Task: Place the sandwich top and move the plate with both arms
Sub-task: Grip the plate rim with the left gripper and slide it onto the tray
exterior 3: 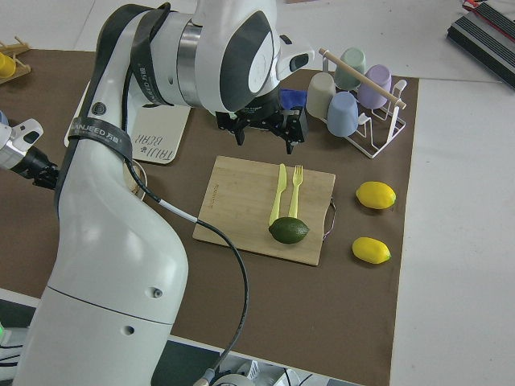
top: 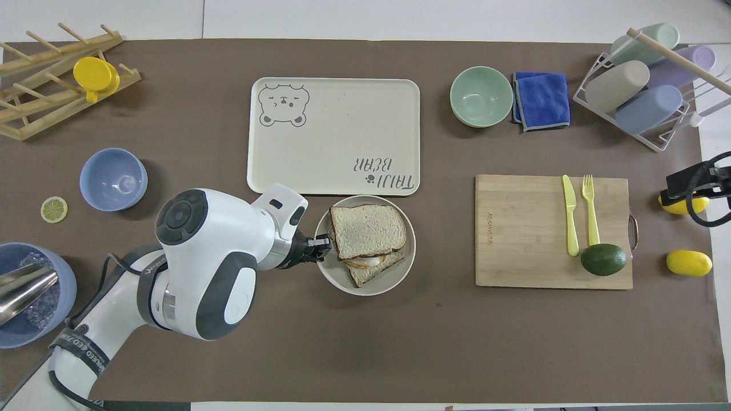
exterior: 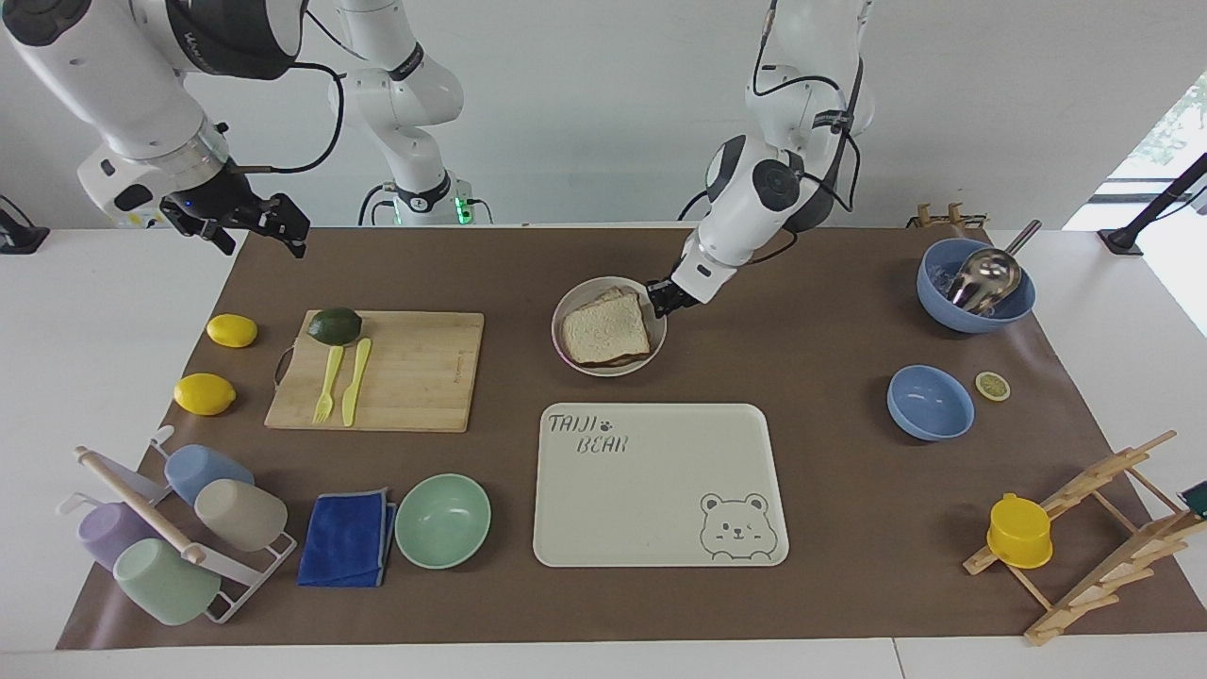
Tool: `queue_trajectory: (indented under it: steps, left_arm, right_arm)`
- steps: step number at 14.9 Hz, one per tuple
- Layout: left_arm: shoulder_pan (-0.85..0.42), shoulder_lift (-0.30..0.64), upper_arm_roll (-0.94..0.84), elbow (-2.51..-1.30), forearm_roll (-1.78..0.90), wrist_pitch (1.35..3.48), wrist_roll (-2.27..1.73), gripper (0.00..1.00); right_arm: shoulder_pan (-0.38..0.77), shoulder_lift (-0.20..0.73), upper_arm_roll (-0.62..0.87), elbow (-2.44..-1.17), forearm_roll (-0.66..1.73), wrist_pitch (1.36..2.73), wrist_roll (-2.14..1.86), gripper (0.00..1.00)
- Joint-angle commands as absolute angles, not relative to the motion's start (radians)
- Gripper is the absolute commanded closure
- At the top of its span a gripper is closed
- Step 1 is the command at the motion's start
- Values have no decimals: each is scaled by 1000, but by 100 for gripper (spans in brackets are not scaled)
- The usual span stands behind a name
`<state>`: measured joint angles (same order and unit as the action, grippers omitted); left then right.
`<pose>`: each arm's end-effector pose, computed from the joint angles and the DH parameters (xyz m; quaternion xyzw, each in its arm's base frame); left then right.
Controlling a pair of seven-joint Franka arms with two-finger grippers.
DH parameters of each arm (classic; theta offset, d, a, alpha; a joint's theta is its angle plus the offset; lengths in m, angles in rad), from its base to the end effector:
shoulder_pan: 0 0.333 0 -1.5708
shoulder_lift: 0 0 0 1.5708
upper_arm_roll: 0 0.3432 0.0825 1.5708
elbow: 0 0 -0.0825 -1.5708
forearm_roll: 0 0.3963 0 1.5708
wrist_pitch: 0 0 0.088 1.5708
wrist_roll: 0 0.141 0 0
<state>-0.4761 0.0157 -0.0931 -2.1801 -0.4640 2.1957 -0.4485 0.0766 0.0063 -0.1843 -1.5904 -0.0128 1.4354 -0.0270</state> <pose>0.4477 -0.3197 0.3744 0.9794 0.0756 -0.0913 0.1634 0.5438 -0.0604 0.5947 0.9959 -0.0406 -0.0808 0.0015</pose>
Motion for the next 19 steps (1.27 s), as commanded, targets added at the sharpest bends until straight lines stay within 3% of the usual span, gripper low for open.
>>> queue_trajectory:
  steps: [1,3,9,14,19]
  left_arm:
    - [-399,20,-94,-2044,-469,2056,-439,100]
    - [-339,86,-94,-1903,-463,1973,-427,100]
    - [-253,273,-94,-1665,-430,1957,-426,100]
    - [-230,535,-92,-1407,-390,1974,-423,100]
    - [-242,601,-94,-1426,-365,2112,-312,100]
  right_arm:
    - [68,8,-184,-1586,-26,1448,-57,0]
    - [42,11,-164,-1580,-26,1447,-58,0]
    - [11,9,-130,-1575,-26,1439,-58,0]
    - [11,3,-140,-1581,-20,1431,-57,0]
    - [11,3,-138,-1583,-23,1440,-58,0]
